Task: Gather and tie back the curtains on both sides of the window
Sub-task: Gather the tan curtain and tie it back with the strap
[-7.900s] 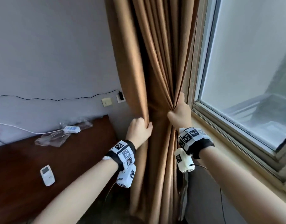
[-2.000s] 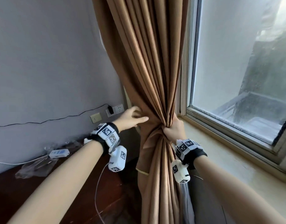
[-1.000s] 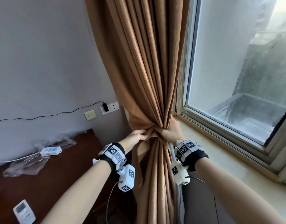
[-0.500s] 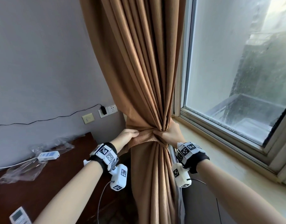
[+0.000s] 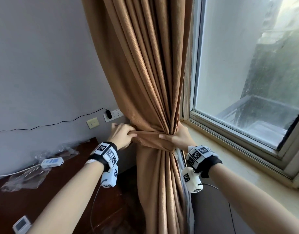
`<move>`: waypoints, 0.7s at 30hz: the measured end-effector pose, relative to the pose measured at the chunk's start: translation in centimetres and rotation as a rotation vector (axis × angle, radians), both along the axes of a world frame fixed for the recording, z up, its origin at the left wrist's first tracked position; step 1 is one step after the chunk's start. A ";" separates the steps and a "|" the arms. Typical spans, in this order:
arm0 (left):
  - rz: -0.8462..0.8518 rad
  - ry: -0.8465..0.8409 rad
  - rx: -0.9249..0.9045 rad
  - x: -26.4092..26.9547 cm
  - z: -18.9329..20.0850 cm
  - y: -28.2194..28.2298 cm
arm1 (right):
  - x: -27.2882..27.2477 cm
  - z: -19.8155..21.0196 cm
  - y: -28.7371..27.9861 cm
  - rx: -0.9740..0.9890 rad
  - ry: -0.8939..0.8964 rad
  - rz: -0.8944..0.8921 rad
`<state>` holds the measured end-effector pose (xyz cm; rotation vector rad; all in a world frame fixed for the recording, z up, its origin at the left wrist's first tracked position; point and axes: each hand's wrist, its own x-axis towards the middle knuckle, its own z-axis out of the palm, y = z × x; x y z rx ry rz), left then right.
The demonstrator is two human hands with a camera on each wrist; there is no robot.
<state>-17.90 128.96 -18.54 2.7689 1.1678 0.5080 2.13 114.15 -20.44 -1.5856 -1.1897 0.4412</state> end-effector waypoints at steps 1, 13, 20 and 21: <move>0.022 -0.005 0.033 0.1 -0.2 0.2 | -0.1 0.0 0.0 0.004 0.008 0.000; 0.333 -0.261 -0.247 3.0 0.2 2.3 | 0.1 -0.5 0.4 -0.017 0.039 0.000; 0.233 -0.392 -0.806 6.9 1.5 2.6 | 0.4 -0.5 0.5 -0.074 0.041 0.023; 0.167 -0.446 -0.909 7.2 1.6 3.1 | 0.6 -0.4 0.5 -0.083 0.046 0.027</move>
